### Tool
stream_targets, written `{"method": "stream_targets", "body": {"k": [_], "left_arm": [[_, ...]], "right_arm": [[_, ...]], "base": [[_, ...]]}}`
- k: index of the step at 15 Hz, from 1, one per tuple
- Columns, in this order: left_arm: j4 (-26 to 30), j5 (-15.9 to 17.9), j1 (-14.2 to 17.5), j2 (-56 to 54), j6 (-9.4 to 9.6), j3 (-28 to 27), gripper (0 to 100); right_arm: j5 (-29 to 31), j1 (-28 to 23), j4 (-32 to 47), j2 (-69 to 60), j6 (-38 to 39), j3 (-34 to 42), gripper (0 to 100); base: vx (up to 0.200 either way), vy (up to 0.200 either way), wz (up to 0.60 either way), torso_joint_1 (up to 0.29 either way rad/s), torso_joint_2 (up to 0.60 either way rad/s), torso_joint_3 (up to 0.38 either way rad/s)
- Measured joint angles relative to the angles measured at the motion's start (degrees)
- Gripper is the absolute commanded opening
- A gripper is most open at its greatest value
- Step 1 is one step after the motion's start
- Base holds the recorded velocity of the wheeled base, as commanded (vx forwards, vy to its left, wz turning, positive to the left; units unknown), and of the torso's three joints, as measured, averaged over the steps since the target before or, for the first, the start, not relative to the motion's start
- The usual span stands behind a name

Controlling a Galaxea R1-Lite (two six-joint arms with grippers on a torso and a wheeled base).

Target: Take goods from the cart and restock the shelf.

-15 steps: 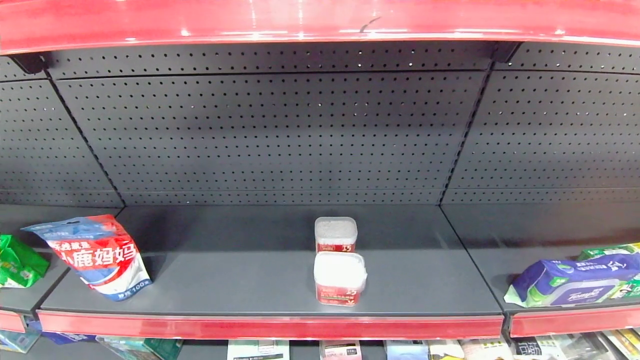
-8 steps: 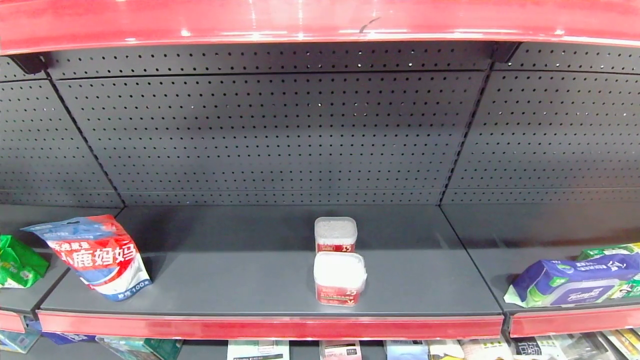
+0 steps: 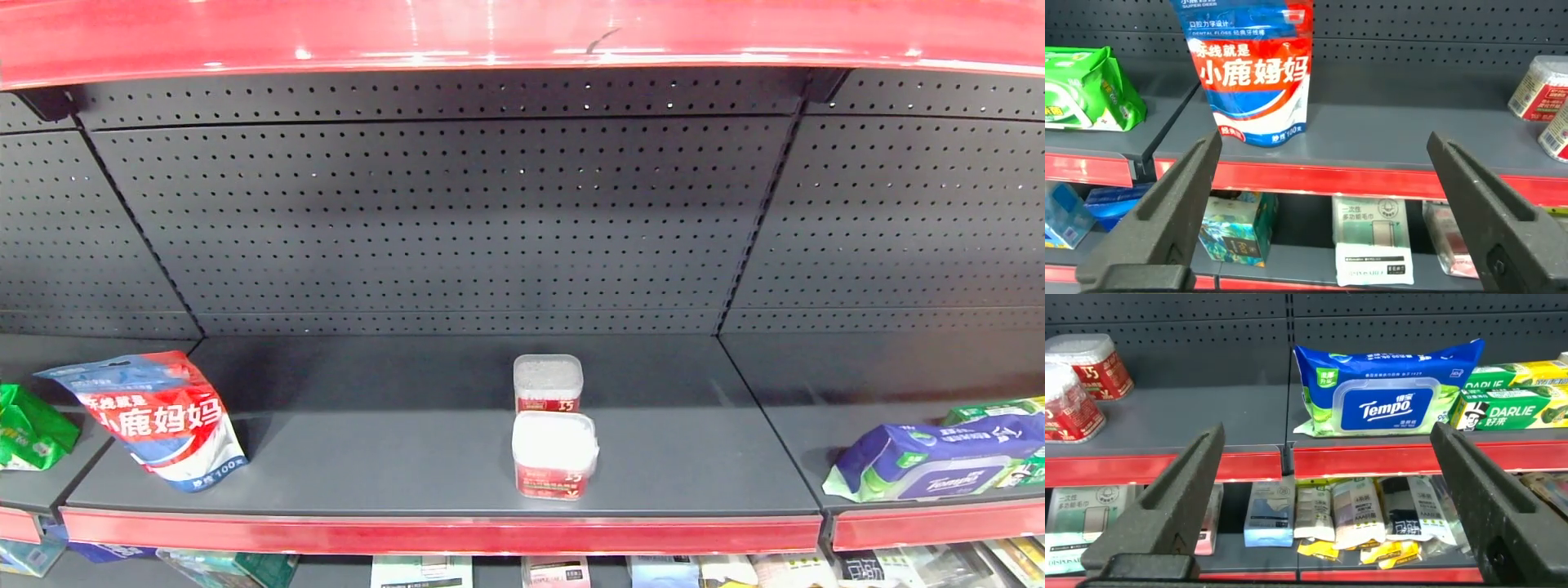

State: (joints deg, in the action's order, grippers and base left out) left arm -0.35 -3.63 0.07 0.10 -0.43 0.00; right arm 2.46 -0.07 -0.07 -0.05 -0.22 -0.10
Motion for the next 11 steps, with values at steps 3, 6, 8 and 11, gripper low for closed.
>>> {"method": "stream_targets", "body": {"k": [3,6,8,11], "left_arm": [[0.06,0.00,0.00,0.00,0.00,0.00,100],[0.09,-0.02,0.00,0.00,0.02,0.00,100],[0.09,-0.02,0.00,0.00,0.00,0.00,100],[0.06,-0.04,0.00,0.00,0.00,0.00,100]], "right_arm": [[0.00,-0.06,0.00,0.00,0.00,0.00,100],[0.00,-0.04,0.00,0.00,-0.07,0.00,100],[0.00,-0.04,0.00,0.00,-0.10,0.00,100],[-0.01,-0.04,0.00,0.00,-0.10,0.00,100]], "base": [[0.000,0.000,0.00,0.000,0.00,0.000],[0.000,0.000,0.00,0.000,0.00,0.000],[0.000,0.000,0.00,0.000,0.00,0.000],[0.000,0.000,0.00,0.000,0.00,0.000]]}}
